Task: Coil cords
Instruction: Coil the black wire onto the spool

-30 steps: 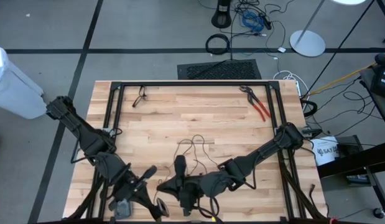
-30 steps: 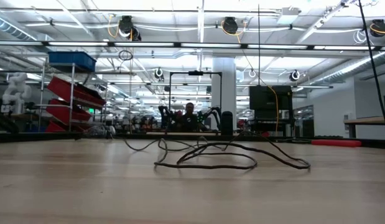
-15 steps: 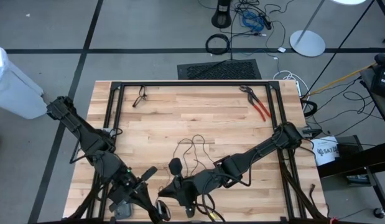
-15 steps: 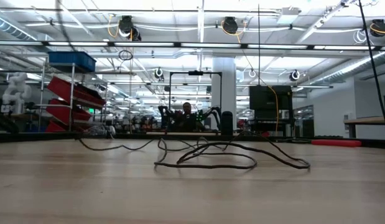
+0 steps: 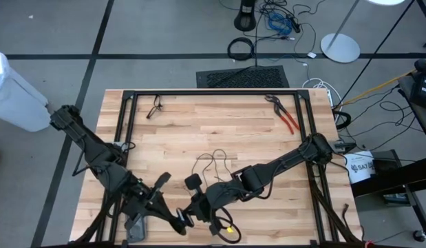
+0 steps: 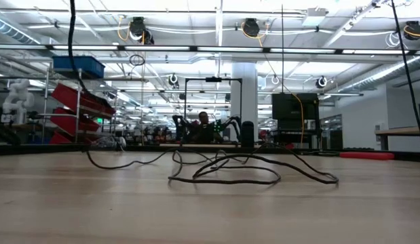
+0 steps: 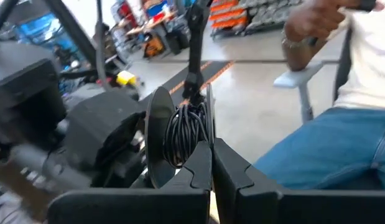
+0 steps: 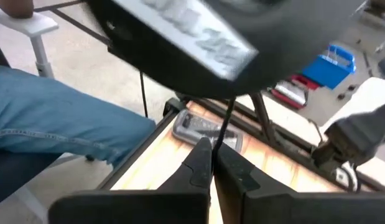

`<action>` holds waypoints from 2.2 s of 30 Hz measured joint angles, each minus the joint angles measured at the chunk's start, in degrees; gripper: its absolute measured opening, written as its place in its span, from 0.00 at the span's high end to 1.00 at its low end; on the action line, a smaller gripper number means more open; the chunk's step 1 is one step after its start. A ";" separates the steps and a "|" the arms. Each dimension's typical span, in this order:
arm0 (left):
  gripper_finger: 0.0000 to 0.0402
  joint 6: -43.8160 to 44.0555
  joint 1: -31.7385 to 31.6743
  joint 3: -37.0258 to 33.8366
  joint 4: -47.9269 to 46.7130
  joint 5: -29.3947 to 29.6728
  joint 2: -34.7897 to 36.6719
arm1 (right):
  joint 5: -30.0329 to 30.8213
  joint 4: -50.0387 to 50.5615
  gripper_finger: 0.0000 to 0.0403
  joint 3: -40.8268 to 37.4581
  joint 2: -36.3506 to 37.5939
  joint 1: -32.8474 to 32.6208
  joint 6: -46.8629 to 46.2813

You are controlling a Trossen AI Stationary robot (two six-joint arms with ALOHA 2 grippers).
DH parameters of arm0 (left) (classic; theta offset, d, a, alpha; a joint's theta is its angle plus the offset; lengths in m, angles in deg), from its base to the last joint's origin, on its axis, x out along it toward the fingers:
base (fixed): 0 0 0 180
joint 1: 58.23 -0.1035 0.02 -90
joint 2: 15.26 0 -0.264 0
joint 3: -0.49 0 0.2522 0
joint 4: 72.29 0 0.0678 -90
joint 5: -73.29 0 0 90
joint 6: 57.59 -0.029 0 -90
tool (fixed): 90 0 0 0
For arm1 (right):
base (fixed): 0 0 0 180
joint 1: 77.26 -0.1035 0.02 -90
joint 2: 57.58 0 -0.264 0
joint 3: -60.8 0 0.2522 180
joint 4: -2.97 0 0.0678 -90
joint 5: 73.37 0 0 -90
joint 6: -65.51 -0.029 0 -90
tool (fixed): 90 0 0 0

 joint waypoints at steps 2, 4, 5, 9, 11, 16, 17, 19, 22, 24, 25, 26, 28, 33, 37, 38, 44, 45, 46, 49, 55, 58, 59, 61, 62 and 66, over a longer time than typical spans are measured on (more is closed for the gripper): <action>1.00 0.04 0.58 -0.02 -1.41 2.87 0.58 | 0.02 1.18 0.99 0.00 0.00 0.22 -1.02; 1.00 0.41 1.26 -0.02 -1.75 5.60 1.09 | 0.04 2.46 0.97 0.00 0.00 0.25 -1.59; 1.00 0.62 1.59 -0.01 -1.92 6.76 1.45 | 0.04 3.05 0.96 -0.04 0.00 0.25 -1.65; 1.00 1.09 2.78 0.02 -2.28 8.45 2.51 | 0.16 4.91 0.91 -0.11 0.71 0.24 -2.83; 1.00 1.36 3.46 0.02 -2.50 8.59 2.98 | 0.31 6.13 0.88 -0.11 1.69 0.12 -3.32; 1.00 1.50 5.39 0.02 -2.57 11.70 4.13 | 0.44 10.70 0.81 -0.11 3.41 -0.98 -4.21; 1.00 1.51 5.75 0.02 -3.04 12.76 4.27 | 0.34 11.91 0.80 -0.11 3.66 -1.23 -4.45; 1.00 1.53 6.47 0.02 -3.54 15.13 4.65 | 0.27 13.90 0.79 -0.11 4.29 -1.78 -5.36; 1.00 1.81 7.61 0.02 -3.67 18.92 5.25 | 0.04 16.59 0.78 -0.09 4.50 -2.37 -7.08; 1.00 2.00 8.25 0.02 -3.69 20.94 5.36 | 0.06 18.11 0.78 -0.11 4.46 -2.73 -7.44; 1.00 2.02 8.60 0.02 -3.79 21.91 5.38 | 0.07 18.18 0.78 -0.11 4.46 -2.83 -7.44; 1.00 2.06 8.84 0.02 -3.90 22.73 5.39 | 0.07 18.19 0.78 -0.11 4.46 -2.86 -7.42; 1.00 2.10 9.45 0.02 -4.46 24.25 5.48 | 0.09 17.95 0.78 -0.11 4.46 -2.86 -7.41; 1.00 2.47 10.31 0.02 -5.11 26.44 5.90 | 2.65 12.89 0.78 -0.09 4.27 -2.01 -5.64; 1.00 3.09 11.24 0.04 -4.89 26.66 6.83 | 3.74 8.13 0.78 -0.78 3.75 -0.30 -4.38; 1.00 3.57 11.58 0.04 -4.85 26.75 7.01 | 3.72 6.54 0.78 -1.43 3.70 0.11 -4.21; 1.00 5.85 13.58 0.07 -5.11 29.28 8.21 | 3.11 0.93 0.78 -8.08 3.51 2.48 -4.09; 1.00 5.92 13.90 0.07 -5.18 29.45 8.25 | 3.10 0.63 0.78 -8.95 3.38 2.94 -4.36; 1.00 5.91 14.24 0.07 -5.25 29.55 8.24 | 3.18 0.39 0.78 -9.49 3.30 3.40 -4.65; 1.00 5.55 14.95 0.07 -5.39 29.63 8.23 | 3.18 -3.79 0.78 -11.13 3.44 4.67 -5.43; 1.00 5.51 15.08 0.07 -5.92 31.43 8.23 | 3.23 -7.32 0.78 -12.41 3.45 5.58 -4.01; 1.00 5.49 15.05 0.07 -6.31 31.62 8.20 | 3.31 -7.67 0.78 -12.82 3.44 5.56 -3.72; 1.00 5.48 15.06 0.07 -6.31 31.63 8.20 | 3.30 -8.21 0.78 -13.05 3.43 5.56 -3.72; 1.00 5.48 15.06 0.07 -6.29 31.67 8.20 | 3.16 -8.98 0.78 -13.53 3.47 5.58 -3.72; 1.00 5.49 15.06 0.07 -6.29 31.67 8.20 | 3.12 -9.04 0.78 -13.86 3.48 5.64 -3.72; 1.00 5.46 15.06 0.07 -6.26 31.67 8.20 | 3.06 -10.74 0.78 -15.39 3.45 6.16 -4.20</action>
